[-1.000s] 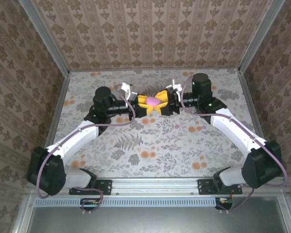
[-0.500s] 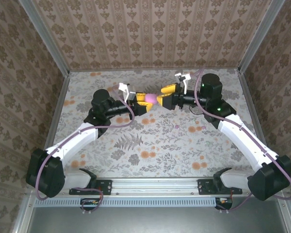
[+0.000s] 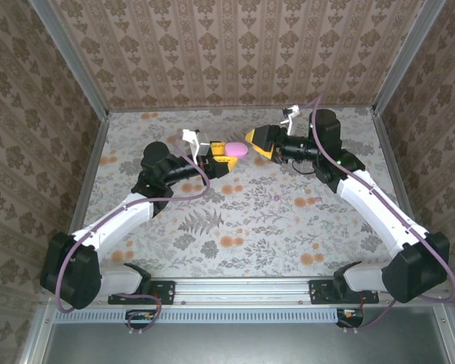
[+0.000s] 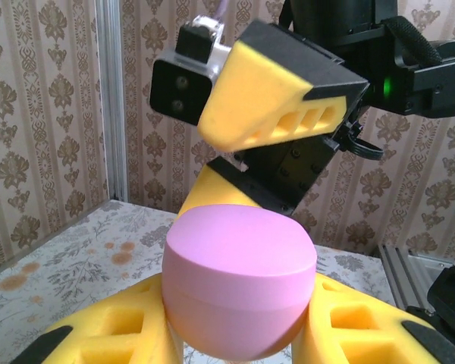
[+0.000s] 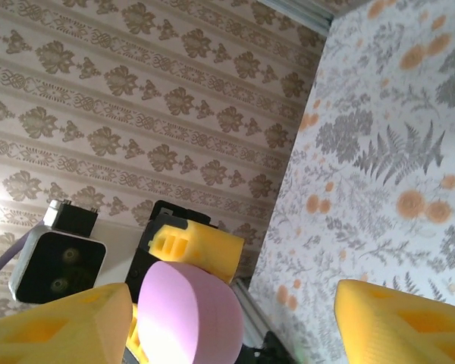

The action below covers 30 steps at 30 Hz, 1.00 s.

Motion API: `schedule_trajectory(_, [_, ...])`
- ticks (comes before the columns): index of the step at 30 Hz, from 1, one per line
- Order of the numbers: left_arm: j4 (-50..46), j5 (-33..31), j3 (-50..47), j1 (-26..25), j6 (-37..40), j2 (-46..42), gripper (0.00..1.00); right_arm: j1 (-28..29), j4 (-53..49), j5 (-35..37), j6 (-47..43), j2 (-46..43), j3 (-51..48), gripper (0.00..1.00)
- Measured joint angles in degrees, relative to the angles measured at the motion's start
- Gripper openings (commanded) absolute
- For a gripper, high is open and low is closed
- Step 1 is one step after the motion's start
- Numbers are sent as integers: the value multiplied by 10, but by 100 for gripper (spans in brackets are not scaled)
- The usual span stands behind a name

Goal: Insert wireless bluetooth earbuds into charging case

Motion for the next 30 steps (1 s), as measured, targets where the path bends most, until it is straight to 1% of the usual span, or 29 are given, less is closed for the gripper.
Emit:
schedule_trajectory(5, [0, -4, 0, -4, 0, 0, 34, 20, 3, -31, 28, 30, 23, 64])
schedule_trajectory(12, [1, -15, 0, -4, 0, 0, 34, 25, 5, -67, 51, 35, 24, 59])
schedule_trajectory(15, [1, -17, 0, -4, 0, 0, 34, 25, 5, -77, 54, 35, 25, 54])
schedule_trajectory(16, [1, -17, 0, -4, 0, 0, 34, 25, 6, -80, 55, 35, 25, 49])
schedule_trajectory(25, [8, -20, 0, -7, 1, 0, 34, 25, 6, -82, 50, 35, 27, 37])
schedule_trajectory(30, [7, -20, 0, -7, 3, 0, 34, 25, -3, -79, 37, 35, 30, 35])
